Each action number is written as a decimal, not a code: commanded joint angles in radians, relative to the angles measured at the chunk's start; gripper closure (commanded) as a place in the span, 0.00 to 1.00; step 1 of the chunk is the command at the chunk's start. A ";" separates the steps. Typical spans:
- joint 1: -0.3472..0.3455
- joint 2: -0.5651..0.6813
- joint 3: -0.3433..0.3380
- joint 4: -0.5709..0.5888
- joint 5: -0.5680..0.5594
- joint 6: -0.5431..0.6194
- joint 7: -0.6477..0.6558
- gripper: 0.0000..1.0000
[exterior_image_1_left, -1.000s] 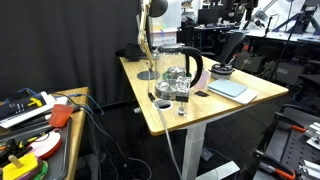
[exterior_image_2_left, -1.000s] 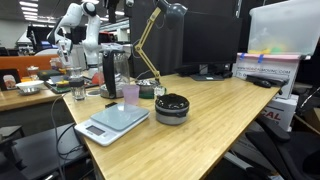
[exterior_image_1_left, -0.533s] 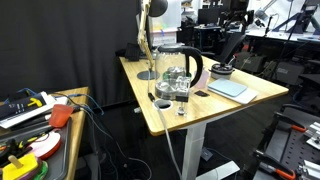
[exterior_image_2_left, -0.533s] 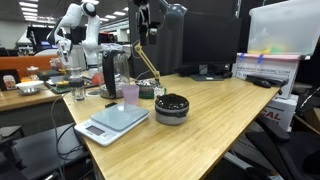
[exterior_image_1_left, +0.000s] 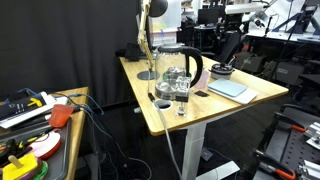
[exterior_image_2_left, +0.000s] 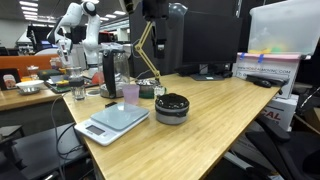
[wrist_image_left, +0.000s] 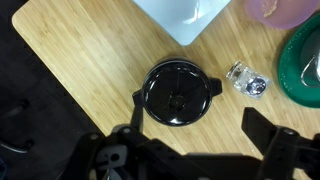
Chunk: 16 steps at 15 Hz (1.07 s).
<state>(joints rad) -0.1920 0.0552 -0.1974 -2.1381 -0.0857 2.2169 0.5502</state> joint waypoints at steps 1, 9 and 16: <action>0.004 0.000 -0.005 0.003 0.001 -0.003 -0.001 0.00; -0.015 0.088 -0.027 0.030 0.132 0.005 0.010 0.00; -0.026 0.233 -0.060 0.101 0.229 0.034 0.007 0.00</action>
<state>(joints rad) -0.2143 0.2429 -0.2566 -2.0788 0.1048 2.2567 0.5541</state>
